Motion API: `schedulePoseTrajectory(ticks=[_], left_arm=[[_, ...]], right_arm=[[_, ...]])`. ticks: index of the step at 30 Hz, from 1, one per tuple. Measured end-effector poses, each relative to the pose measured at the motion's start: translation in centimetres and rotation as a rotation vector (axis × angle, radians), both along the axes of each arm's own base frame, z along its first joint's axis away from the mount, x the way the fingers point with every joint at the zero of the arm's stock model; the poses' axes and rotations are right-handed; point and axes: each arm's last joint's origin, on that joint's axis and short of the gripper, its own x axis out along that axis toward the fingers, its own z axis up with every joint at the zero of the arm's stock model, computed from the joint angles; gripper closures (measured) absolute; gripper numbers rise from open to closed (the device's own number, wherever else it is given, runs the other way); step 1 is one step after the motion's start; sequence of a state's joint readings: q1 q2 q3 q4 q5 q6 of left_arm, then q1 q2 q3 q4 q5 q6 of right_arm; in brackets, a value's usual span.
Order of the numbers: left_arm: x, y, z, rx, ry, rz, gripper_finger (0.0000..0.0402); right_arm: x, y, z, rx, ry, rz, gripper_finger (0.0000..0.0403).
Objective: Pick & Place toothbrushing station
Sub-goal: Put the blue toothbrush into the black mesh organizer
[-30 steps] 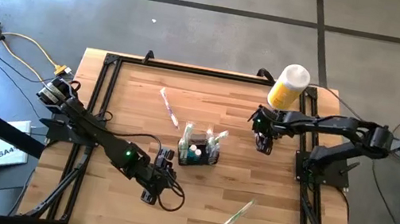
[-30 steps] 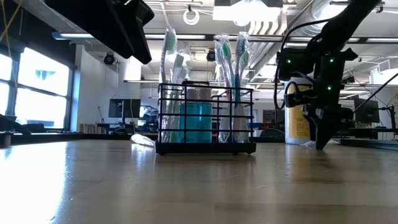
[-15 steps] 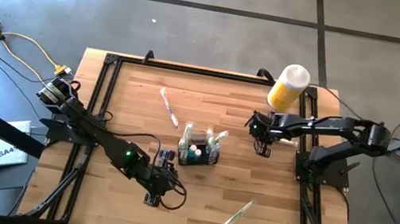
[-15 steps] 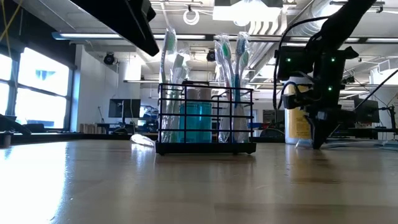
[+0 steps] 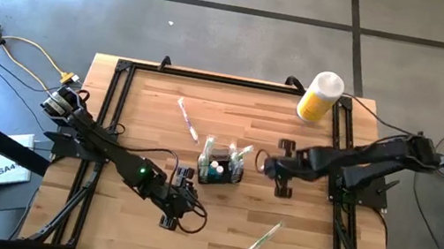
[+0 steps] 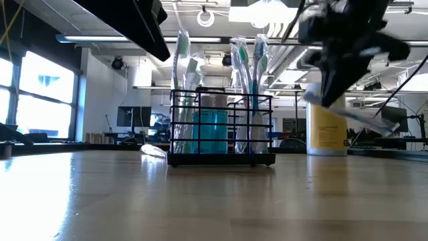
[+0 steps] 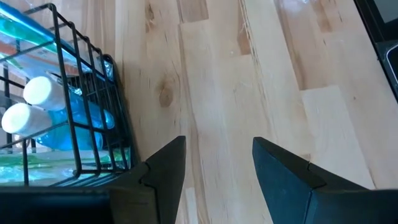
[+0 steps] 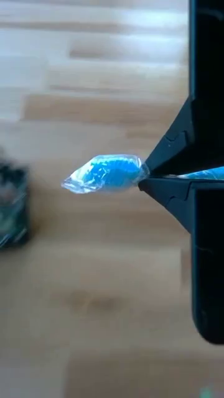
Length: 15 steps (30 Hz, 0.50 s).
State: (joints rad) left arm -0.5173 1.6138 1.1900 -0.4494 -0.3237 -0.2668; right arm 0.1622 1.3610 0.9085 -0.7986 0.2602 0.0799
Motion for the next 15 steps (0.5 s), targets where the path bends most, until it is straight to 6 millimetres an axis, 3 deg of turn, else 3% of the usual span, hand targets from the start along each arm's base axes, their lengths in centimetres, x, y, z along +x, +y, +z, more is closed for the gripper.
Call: schedulePoseTrajectory(ticks=[8,15], left_arm=[[0.0,0.0,0.0,0.001,-0.003,-0.001,0.0222],[0.0,0.0,0.0,-0.001,-0.006,-0.002,0.0222]], right_arm=[[-1.5,5.8,5.0,0.049,-0.356,0.174,0.0401],[-1.0,9.0,8.0,0.062,-0.787,0.395,0.0401]])
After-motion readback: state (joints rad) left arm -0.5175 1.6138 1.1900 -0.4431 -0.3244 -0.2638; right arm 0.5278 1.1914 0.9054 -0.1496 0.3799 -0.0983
